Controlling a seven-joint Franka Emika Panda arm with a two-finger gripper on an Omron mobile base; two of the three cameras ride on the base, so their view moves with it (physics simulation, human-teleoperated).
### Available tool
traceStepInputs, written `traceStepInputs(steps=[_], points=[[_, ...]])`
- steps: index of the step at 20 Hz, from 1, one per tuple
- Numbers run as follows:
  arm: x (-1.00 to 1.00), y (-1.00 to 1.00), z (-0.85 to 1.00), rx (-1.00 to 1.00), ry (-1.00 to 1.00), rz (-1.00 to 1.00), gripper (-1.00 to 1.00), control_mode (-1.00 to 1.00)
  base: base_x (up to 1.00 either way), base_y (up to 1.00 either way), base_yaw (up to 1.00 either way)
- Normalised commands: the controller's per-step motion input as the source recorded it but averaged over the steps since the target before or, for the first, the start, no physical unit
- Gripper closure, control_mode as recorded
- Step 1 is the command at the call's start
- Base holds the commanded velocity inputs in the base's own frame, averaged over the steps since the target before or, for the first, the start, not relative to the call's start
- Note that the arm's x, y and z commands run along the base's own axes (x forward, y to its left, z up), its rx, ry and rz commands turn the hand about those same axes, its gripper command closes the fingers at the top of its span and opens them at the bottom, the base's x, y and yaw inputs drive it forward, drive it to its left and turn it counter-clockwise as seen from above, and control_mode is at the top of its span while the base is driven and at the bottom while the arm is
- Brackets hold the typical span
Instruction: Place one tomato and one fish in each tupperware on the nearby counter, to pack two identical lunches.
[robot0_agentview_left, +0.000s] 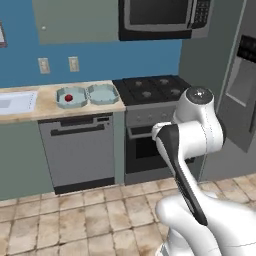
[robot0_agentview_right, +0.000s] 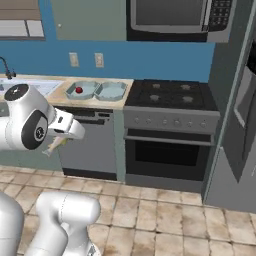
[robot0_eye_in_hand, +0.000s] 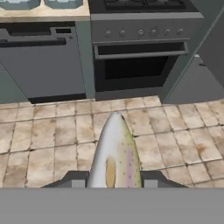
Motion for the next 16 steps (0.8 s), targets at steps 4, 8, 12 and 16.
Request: traceStepInputs(steps=[4,8,12,16], points=[[0.0,0.0,0.0,0.0,0.0,0.0,1.0,1.0,0.13,1.0,-0.02],[0.0,0.0,0.0,0.0,0.0,0.0,1.0,1.0,0.7,0.96,-0.01],[0.0,0.0,0.0,0.0,0.0,0.0,1.0,1.0,1.0,0.27,0.0],[0.0,0.0,0.0,0.0,0.0,0.0,1.0,1.0,1.0,-0.01,0.0]])
